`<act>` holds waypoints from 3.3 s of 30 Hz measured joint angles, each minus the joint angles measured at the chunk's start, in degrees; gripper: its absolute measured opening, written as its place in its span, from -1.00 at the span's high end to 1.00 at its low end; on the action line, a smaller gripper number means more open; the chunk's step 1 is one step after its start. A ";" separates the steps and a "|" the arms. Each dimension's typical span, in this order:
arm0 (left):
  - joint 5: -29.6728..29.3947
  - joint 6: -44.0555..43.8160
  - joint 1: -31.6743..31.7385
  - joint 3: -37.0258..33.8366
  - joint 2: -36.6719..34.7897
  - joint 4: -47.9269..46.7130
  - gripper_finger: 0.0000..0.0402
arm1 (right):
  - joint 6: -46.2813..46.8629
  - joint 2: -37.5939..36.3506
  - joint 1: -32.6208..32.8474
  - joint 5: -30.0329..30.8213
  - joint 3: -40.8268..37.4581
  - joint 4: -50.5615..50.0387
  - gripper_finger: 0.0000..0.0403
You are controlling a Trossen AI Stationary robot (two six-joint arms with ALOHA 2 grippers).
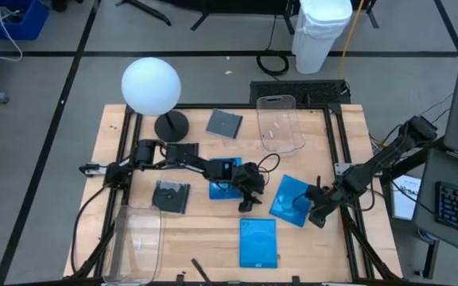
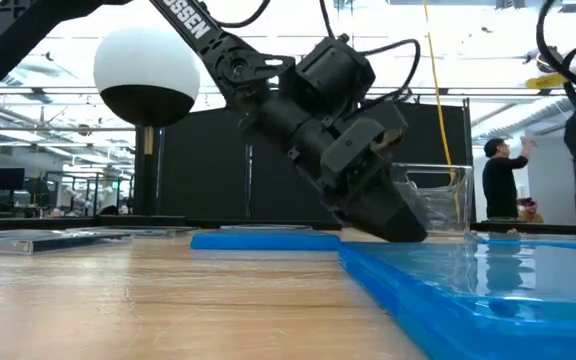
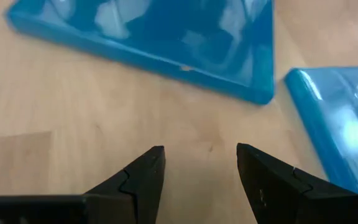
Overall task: Pick & place jewel cases by type
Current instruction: Put the top right blue CD case into the top transparent bin
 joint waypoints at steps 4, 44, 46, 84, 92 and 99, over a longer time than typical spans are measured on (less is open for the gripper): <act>-1.79 0.15 0.45 0.13 0.59 -0.07 -0.03 | -0.85 -0.22 -0.40 6.13 -3.19 10.26 0.20; -2.07 -0.04 0.17 0.09 1.75 4.44 -0.03 | -16.82 -2.52 -10.04 29.11 -12.48 43.39 0.39; -2.19 -0.03 0.17 0.09 1.70 4.22 -0.03 | -18.11 -2.50 -10.54 27.57 -12.47 43.38 0.45; -32.28 6.44 -6.09 0.02 -18.16 -25.21 -0.03 | -71.47 -22.63 -21.70 15.08 9.40 31.36 1.00; -32.14 5.71 -3.94 -0.63 -18.21 -26.09 -0.03 | -78.10 -18.33 -37.78 15.53 28.62 8.82 1.00; -32.23 5.03 -2.48 -0.66 -18.21 -24.35 -0.03 | -76.92 -7.02 -57.62 12.65 38.70 -5.53 1.00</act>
